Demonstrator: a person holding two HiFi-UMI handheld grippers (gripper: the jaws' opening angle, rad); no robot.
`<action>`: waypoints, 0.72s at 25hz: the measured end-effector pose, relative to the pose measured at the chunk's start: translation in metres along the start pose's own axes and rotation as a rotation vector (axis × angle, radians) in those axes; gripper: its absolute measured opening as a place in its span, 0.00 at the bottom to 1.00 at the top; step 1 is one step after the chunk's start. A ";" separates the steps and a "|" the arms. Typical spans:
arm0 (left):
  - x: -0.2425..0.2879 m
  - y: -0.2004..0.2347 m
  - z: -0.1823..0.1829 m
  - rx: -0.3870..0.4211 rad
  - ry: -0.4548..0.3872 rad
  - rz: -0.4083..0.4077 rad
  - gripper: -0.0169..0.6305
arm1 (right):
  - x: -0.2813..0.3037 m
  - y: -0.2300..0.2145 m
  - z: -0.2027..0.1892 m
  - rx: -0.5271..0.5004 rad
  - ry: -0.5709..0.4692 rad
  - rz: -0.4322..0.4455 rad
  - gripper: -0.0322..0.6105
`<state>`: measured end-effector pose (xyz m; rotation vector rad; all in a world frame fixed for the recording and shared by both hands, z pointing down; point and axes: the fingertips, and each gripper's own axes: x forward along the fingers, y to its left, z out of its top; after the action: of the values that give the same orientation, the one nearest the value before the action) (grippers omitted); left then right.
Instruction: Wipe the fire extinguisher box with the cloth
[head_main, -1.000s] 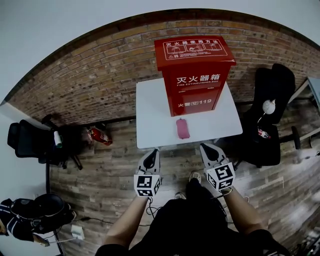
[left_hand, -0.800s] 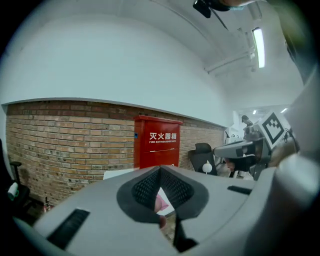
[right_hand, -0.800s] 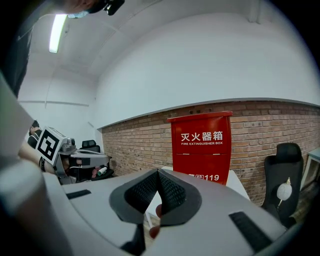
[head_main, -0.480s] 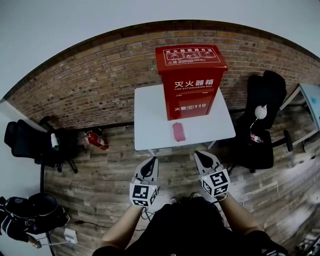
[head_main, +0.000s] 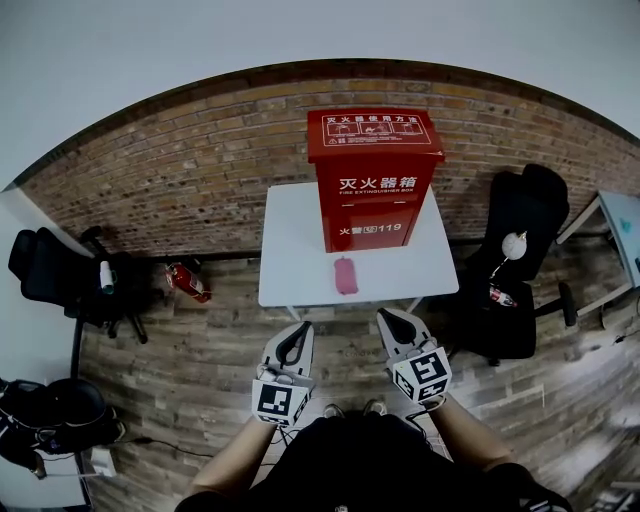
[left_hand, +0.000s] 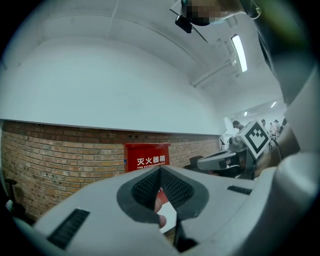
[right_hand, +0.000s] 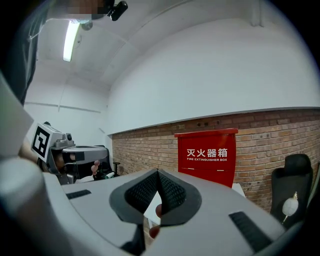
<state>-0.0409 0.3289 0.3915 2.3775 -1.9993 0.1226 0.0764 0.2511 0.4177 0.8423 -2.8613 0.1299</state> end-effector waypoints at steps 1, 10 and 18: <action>0.002 -0.005 0.002 0.001 -0.001 -0.005 0.08 | -0.003 -0.003 0.003 0.001 -0.006 -0.001 0.08; 0.011 -0.037 0.014 0.015 -0.008 -0.037 0.08 | -0.030 -0.011 0.009 -0.005 -0.030 -0.003 0.08; 0.015 -0.051 0.018 0.015 -0.049 -0.054 0.08 | -0.039 -0.013 0.015 -0.019 -0.046 -0.001 0.08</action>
<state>0.0122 0.3219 0.3759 2.4653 -1.9594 0.0784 0.1136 0.2588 0.3965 0.8544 -2.9001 0.0842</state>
